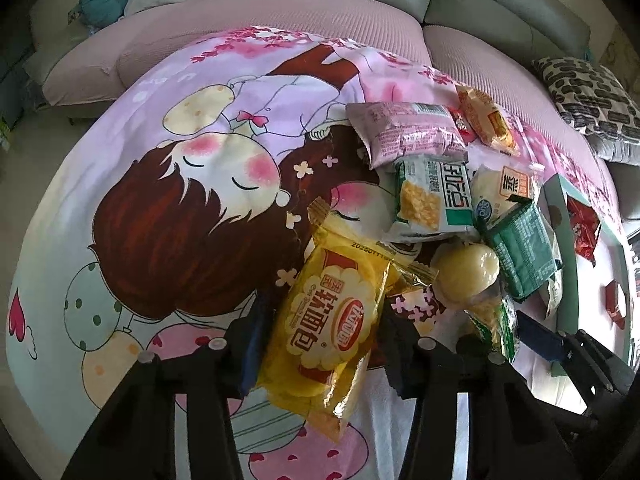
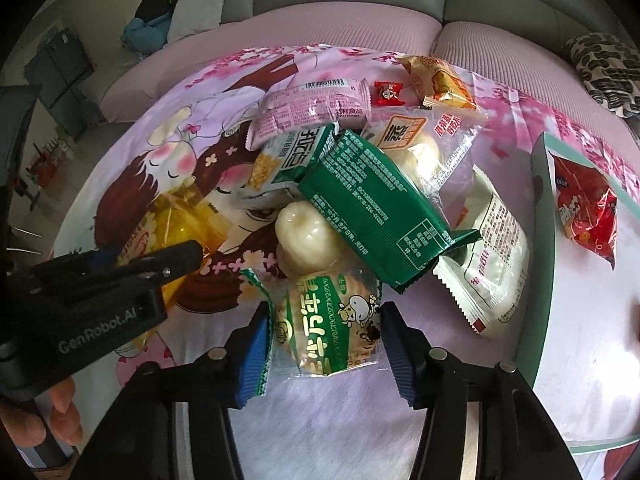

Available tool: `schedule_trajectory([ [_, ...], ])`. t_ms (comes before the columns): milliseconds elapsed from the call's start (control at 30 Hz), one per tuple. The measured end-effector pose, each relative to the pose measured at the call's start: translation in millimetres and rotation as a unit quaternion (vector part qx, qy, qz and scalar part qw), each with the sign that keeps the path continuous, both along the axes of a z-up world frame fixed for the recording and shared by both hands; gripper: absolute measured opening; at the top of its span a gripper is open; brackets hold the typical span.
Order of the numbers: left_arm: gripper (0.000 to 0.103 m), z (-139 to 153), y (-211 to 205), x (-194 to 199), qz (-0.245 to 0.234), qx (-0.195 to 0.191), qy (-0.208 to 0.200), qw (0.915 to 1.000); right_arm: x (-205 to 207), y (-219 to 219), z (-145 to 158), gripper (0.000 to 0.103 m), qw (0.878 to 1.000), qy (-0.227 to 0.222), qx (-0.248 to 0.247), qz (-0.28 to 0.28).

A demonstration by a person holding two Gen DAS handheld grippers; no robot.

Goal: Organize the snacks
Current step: 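Grasp the yellow bread bag with the left gripper while the right grasps the green-wrapped bun, then lift both snacks and carry them over the tray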

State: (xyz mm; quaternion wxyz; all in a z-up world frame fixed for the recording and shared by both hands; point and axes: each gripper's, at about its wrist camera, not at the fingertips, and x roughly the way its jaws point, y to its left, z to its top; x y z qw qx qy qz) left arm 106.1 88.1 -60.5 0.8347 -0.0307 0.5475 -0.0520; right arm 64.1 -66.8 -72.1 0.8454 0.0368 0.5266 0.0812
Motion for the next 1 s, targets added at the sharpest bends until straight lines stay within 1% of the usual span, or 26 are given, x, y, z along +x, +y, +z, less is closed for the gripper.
schedule_trajectory([
  [300, 0.049, 15, 4, -3, 0.004, -0.010, -0.024, 0.9996, -6, -4, 12, 0.056, 1.000, -0.010, 0.026, -0.001],
  [533, 0.049, 36, 8, -11, 0.008, -0.011, -0.056, 0.9983, -11, -4, 32, 0.056, 0.999, -0.036, 0.039, 0.003],
  [600, 0.049, 43, 7, -13, 0.009, -0.010, -0.066, 0.9977, -14, -5, 39, 0.056, 0.998, -0.047, 0.036, 0.001],
  [767, 0.049, 56, 5, -18, 0.010, -0.002, -0.085, 0.9964, -21, -13, 54, 0.056, 0.996, -0.070, 0.047, -0.012],
  [1000, 0.049, 64, -5, -22, 0.002, 0.010, -0.097, 0.9952, -22, -22, 60, 0.056, 0.995, -0.078, 0.050, -0.022],
])
